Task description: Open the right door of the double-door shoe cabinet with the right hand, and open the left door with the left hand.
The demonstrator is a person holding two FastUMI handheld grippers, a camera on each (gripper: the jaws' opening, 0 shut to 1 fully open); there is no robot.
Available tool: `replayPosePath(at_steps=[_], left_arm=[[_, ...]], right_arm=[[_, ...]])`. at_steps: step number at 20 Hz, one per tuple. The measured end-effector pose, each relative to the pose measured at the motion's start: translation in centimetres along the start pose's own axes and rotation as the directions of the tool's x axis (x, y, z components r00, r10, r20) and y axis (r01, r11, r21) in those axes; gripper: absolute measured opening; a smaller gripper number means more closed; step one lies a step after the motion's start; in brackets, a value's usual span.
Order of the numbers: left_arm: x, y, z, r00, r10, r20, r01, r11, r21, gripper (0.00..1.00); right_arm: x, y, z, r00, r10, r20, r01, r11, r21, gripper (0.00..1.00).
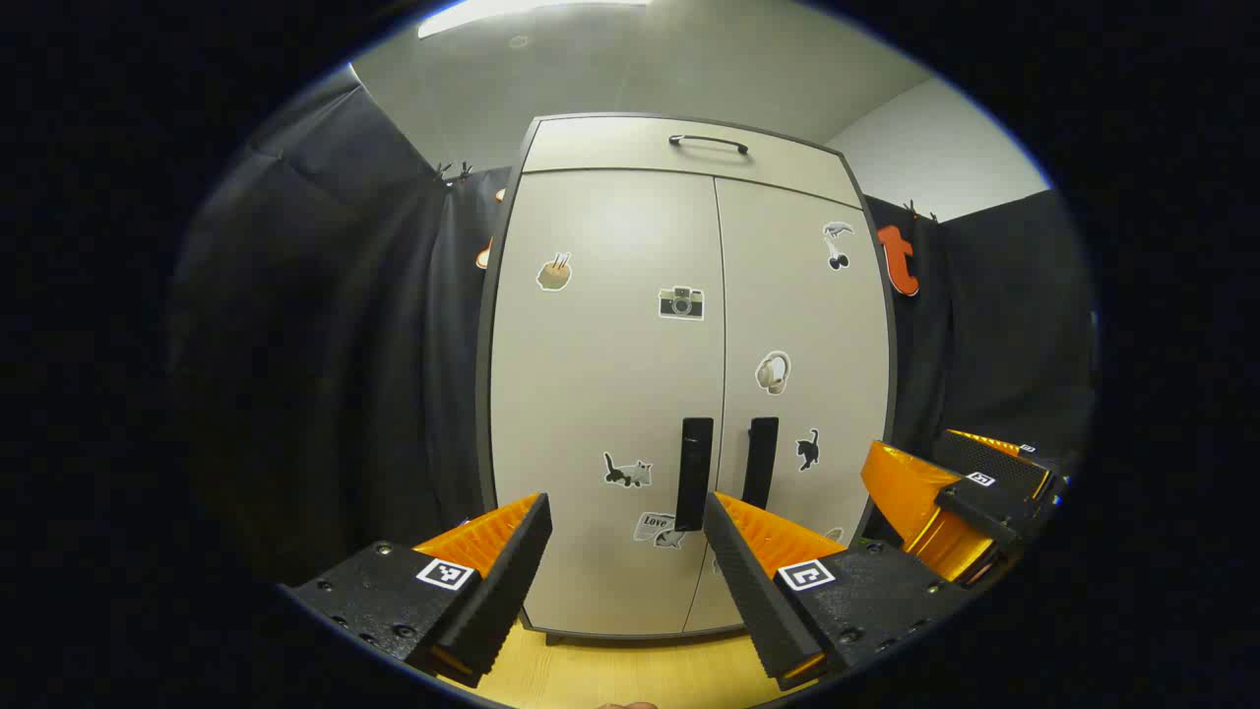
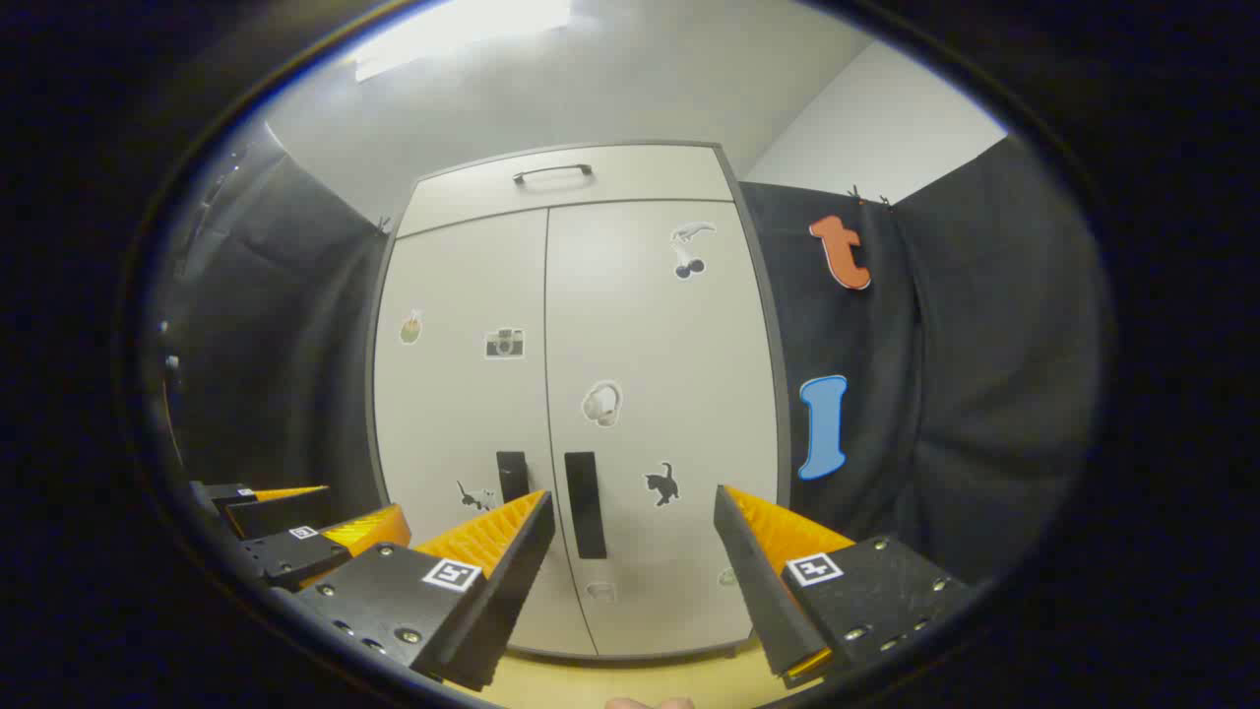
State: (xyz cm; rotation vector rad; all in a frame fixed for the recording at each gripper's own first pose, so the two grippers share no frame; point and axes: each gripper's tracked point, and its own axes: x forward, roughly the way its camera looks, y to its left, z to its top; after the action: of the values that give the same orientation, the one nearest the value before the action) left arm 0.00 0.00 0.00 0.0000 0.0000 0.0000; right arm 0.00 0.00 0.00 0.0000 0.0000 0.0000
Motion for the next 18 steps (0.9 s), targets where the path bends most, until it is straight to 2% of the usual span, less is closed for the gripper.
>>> replayPosePath(at_steps=[11,12,13,18], left_arm=[[2.0,1.4,-0.8,1.000,0.025,-0.014,-0.025,1.000,-0.006,0.96],[2.2,1.5,-0.9,0.999,0.028,-0.015,-0.028,1.000,-0.005,0.96],[2.4,1.8,-1.1,0.999,0.033,-0.017,-0.033,0.999,-0.004,0.96],[2.8,2.7,-1.4,0.999,0.046,-0.029,-0.046,0.999,-0.006,0.96]], right_arm=[[3.0,1.7,-1.4,0.999,0.030,-0.021,-0.030,1.000,-0.010,0.94],[3.2,1.8,-1.6,0.999,0.031,-0.023,-0.031,0.999,-0.011,0.97],[3.6,2.0,-1.9,0.999,0.037,-0.029,-0.037,0.999,-0.014,0.94],[7.2,3.4,-4.3,0.995,0.045,-0.084,-0.048,0.998,-0.035,0.97]])
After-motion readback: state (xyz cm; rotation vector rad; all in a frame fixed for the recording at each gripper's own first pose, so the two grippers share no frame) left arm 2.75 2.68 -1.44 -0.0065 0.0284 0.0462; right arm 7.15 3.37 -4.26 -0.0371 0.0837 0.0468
